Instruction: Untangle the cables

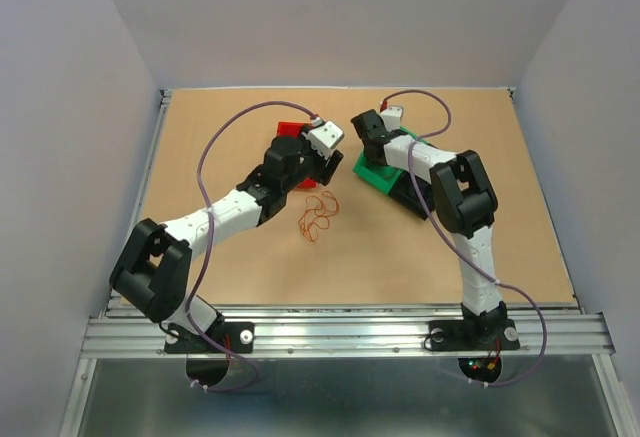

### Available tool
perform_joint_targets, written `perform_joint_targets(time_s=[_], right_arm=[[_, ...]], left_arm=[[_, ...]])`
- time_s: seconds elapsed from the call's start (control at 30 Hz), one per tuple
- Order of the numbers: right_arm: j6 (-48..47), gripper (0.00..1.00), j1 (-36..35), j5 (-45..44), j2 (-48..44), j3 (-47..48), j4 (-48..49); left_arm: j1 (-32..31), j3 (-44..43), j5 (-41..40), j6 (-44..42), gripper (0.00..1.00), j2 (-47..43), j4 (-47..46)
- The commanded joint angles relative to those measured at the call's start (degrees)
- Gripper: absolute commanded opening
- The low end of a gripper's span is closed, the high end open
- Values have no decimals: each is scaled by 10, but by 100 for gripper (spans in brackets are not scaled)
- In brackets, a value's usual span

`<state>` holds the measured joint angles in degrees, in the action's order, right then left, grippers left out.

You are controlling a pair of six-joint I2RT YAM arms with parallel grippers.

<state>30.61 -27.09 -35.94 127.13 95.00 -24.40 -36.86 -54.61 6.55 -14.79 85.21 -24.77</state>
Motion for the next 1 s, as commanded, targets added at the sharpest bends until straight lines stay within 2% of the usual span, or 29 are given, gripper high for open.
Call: perform_joint_targets(time_s=[0.0,0.1,0.13,0.23,0.5,0.6,0.63,0.8,0.9,0.97], right_arm=[[26,8,-2,-5,23,-3,-24],[17,30,-1,-18,-42,-51,12],[16,31,-1,-18,-43,-51,12],[6,34,-2,-19,-87,-68,13],[-12,41,-8,-28,-209,-140,54],[-24,50,-9,-12,-257,-176,87],[-26,54,-9,-2,-273,-181,97],[-35,56,-11,45,-296,-200,106],[-52,56,-25,83,-329,-234,129],[-62,59,-34,133,-360,-283,163]], left_arm=[[2,21,-36,-15,72,-38,-55],[1,40,-61,-16,79,-53,-78],[1,40,-61,-16,79,-53,-78],[1,38,-82,-16,99,-54,-77],[7,46,-97,-37,99,-67,-79],[6,48,-82,-45,99,-72,-70],[6,49,-77,-47,99,-73,-66],[6,43,-68,-55,99,-71,-44],[6,39,-9,-79,99,-73,-3],[6,39,18,-91,99,-71,35]])
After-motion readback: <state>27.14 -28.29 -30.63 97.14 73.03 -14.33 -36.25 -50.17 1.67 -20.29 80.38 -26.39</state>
